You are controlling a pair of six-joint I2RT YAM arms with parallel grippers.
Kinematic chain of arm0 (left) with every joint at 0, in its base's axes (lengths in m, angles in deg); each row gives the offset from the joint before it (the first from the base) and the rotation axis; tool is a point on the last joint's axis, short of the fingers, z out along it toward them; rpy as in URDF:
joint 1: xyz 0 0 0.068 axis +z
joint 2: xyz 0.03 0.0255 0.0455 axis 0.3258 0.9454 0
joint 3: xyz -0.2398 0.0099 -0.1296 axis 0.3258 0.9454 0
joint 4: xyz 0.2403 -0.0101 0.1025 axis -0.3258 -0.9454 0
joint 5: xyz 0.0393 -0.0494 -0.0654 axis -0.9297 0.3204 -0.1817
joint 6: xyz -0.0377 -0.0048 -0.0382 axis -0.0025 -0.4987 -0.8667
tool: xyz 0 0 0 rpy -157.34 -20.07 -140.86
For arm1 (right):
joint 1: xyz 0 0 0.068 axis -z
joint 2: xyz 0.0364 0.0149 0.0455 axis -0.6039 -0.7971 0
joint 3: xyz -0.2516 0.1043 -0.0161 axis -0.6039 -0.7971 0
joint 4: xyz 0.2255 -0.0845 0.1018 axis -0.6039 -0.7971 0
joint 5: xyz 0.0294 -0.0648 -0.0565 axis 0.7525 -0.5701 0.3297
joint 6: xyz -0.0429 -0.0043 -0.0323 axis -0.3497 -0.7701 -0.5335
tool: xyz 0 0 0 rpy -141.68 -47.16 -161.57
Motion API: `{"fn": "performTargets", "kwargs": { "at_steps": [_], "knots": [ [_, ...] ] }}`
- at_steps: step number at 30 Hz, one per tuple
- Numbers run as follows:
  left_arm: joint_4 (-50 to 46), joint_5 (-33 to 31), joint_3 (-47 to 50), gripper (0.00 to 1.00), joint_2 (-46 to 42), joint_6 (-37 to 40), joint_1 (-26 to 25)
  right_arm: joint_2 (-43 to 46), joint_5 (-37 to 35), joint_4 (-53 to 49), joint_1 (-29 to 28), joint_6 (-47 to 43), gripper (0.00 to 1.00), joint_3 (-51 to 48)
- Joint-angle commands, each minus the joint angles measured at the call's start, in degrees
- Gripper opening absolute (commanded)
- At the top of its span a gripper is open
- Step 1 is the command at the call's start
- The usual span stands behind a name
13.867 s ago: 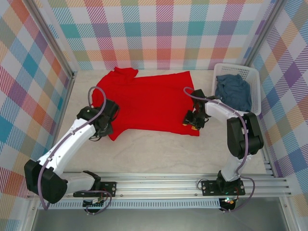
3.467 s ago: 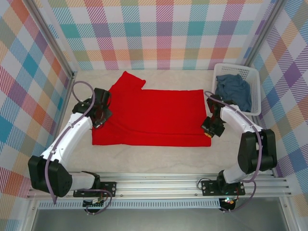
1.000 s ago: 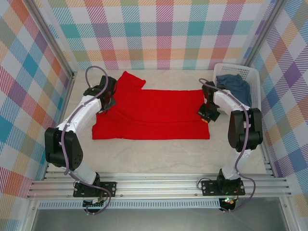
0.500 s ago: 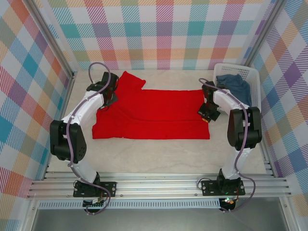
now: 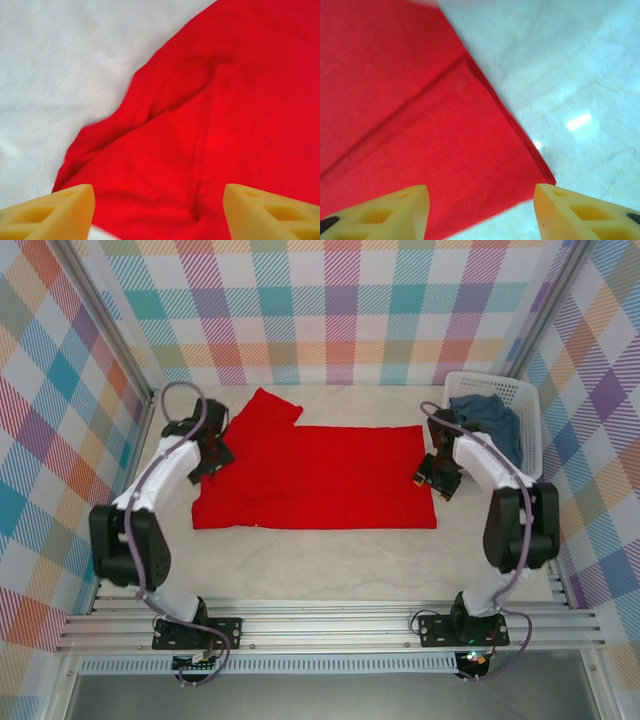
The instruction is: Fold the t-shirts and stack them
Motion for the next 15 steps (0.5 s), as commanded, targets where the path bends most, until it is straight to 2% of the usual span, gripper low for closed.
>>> {"fn": "performTargets", "kwargs": {
  "at_steps": [1, 4, 6, 11, 15],
  "knots": [
    [-4.12, 7.37, 10.43, 0.64, -6.17, -6.35, 3.97, 5.95, 3.70, -1.07, 0.30, -0.78, 0.56, -7.60],
    [-0.56, 14.52, 18.96, 0.64, -7.02, -9.30, 9.27, 9.74, 7.69, 1.15, 0.33, -0.76, 0.58, -15.09],
    [2.49, 16.83, 22.34, 0.63, -6.58, -10.51, 11.82, 11.54, 10.32, 3.75, 0.78, 0.04, 0.61, -19.42],
    [5.28, 15.92, 23.65, 0.63, -3.86, -10.84, 13.69, 13.31, 14.81, 9.81, 4.44, 2.91, 0.65, -26.41],
    [9.96, 15.20, 25.34, 0.56, -2.72, -11.55, 15.05, 12.29, 15.32, 12.53, 6.19, 3.65, 0.62, -27.39]
  ]
}}
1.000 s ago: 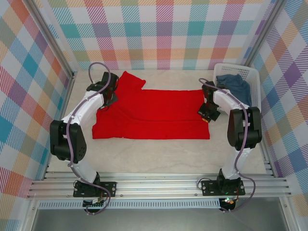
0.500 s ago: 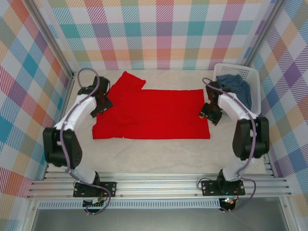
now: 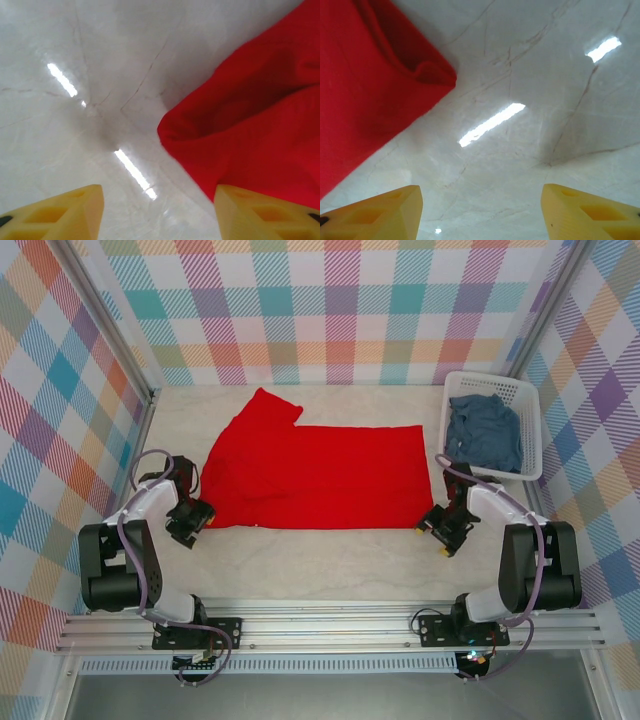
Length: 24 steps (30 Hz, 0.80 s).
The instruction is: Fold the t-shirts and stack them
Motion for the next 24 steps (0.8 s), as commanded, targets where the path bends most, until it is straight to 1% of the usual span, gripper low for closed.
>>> {"fn": "performTargets", "kwargs": {
  "at_steps": [1, 5, 7, 11, 14, 16, 19, 22, 23, 24],
  "knots": [
    [5.49, -0.47, 1.27, 0.54, 1.21, -1.01, 1.68, 0.14, 2.41, 4.50, 1.24, 1.61, 0.61, 0.01],
    [10.08, -0.26, 1.17, 0.46, 2.93, -0.55, 2.05, -0.60, 2.62, 5.38, 1.57, 1.71, 0.55, 1.26],
    [11.31, -0.04, 1.08, 0.41, 3.80, -0.56, 2.01, -0.82, 2.29, 5.50, 1.51, 1.94, 0.54, 1.86],
    [12.90, -0.82, 0.00, 0.33, 6.34, 0.42, 1.98, -4.04, 1.35, 6.14, 1.54, 1.87, 0.43, 2.98],
    [14.82, -1.81, -0.54, 0.22, 7.28, 1.48, 2.04, -6.85, -0.90, 6.74, 1.54, 1.49, 0.37, 4.05],
    [15.35, -2.29, -1.08, 0.13, 7.85, 1.98, 1.99, -8.62, -2.06, 7.47, 1.51, 0.76, 0.32, 5.08],
    [13.93, -4.44, -2.11, 0.00, 8.14, 2.60, 2.03, -11.06, -4.01, 7.53, 1.25, -0.29, 0.20, 7.65],
    [13.34, -6.23, -1.99, 0.00, 6.83, 3.33, 2.04, -13.32, -5.63, 6.60, 1.07, -0.86, 0.08, 9.61],
    [13.33, -6.41, -1.83, 0.00, 6.37, 3.78, 2.00, -13.90, -5.98, 6.34, 1.07, -0.87, 0.03, 9.88],
    [13.14, -6.06, -2.05, 0.00, 6.17, 4.26, 2.02, -14.26, -6.12, 6.28, 1.07, -0.79, 0.00, 9.90]
  ]
}}
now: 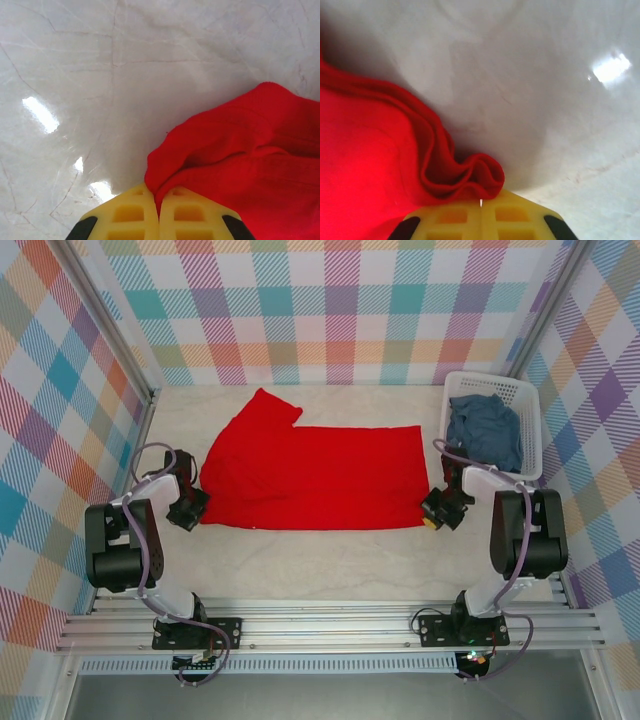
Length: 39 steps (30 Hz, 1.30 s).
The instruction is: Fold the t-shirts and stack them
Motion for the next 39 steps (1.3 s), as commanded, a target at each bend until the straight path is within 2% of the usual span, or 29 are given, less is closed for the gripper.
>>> {"fn": "performTargets", "kwargs": {
  "at_steps": [1, 8, 14, 20, 28, 29, 30, 32, 34, 36, 39],
  "knots": [
    [0.22, -2.59, -0.71, 0.00, -1.03, 2.04, 0.74, -1.87, -3.84, 0.91, -0.04, -0.74, 0.00, 0.63],
    [-8.83, -5.31, -0.40, 0.00, -5.72, -0.17, 0.52, 2.40, -5.80, -2.91, -0.54, 1.40, 0.00, -1.56],
    [-15.46, -7.56, 4.06, 0.00, -11.02, -6.74, -1.26, 4.80, -5.15, -8.67, -1.68, 5.59, 0.00, -4.34],
    [-17.10, -8.67, 9.98, 0.00, -15.69, -11.24, -2.20, 8.41, -5.39, -13.30, -2.45, 8.95, 0.00, -7.62],
    [-17.41, -11.57, 10.42, 0.00, -16.19, -9.81, -2.25, 10.30, -5.06, -13.72, -3.72, 11.88, 0.00, -13.37],
    [-17.51, -11.67, 10.42, 0.02, -16.45, -9.73, -2.23, 10.41, -5.25, -13.98, -3.73, 11.82, 0.00, -13.31],
    [-17.61, -11.65, 10.36, 0.10, -16.88, -9.58, -2.28, 10.91, -5.48, -14.33, -3.67, 11.74, 0.01, -13.09],
    [-18.64, -12.00, 9.38, 0.29, -17.89, -9.54, -2.75, 13.48, -6.45, -15.54, -3.82, 11.75, 0.20, -12.37],
    [-20.51, -13.43, 7.26, 0.41, -19.18, -9.72, -4.20, 16.81, -8.09, -17.50, -3.79, 11.62, 0.37, -11.12],
    [-22.22, -15.34, 4.85, 0.45, -20.76, -10.99, -6.11, 19.13, -9.39, -19.61, -3.81, 11.25, 0.42, -9.15],
    [-25.53, -17.39, 0.09, 0.56, -22.80, -13.47, -9.40, 21.70, -11.19, -21.81, -4.48, 10.27, 0.43, -5.50]
  ]
}}
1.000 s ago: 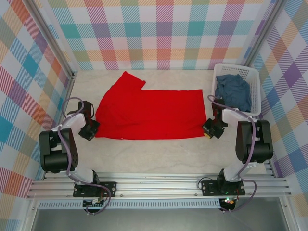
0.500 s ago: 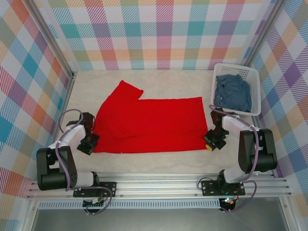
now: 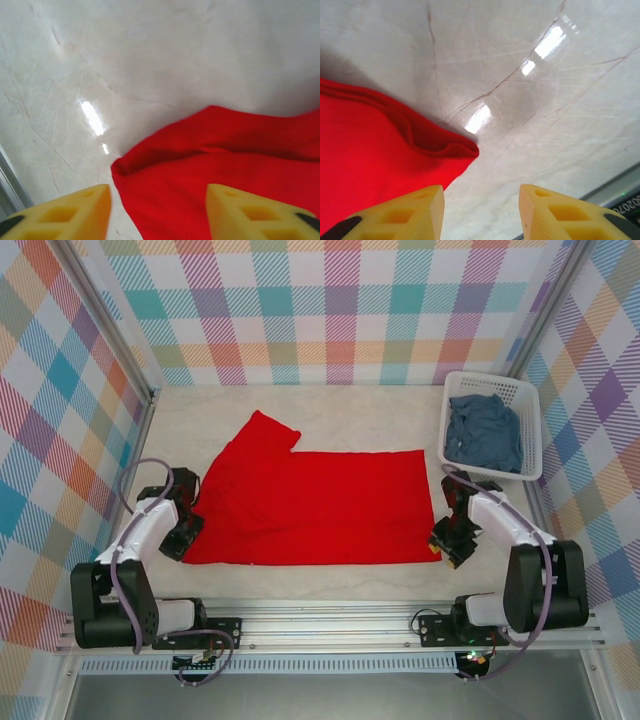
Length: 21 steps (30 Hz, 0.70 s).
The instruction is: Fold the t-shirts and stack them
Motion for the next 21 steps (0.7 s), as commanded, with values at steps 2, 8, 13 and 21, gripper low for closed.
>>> {"fn": "performTargets", "kwargs": {
  "at_steps": [2, 8, 13, 21],
  "knots": [
    [-4.95, -3.31, -7.07, 0.57, -2.90, -2.64, -5.00, 3.33, -5.81, -3.80, -2.94, -1.08, 0.43, 6.41],
    [9.17, 15.10, -4.14, 0.49, 1.26, -5.99, -13.55, 0.78, 6.67, 14.15, -5.99, -4.31, 0.27, 5.43],
    [14.32, 18.66, -1.84, 0.49, 6.74, -12.51, -17.11, -7.52, 12.97, 23.60, -6.26, -1.47, 0.18, 4.17],
    [12.84, 19.50, -2.23, 0.45, 11.85, -14.50, -17.99, -11.23, 11.65, 22.85, -6.26, -2.26, 0.15, 5.61]
  ]
}}
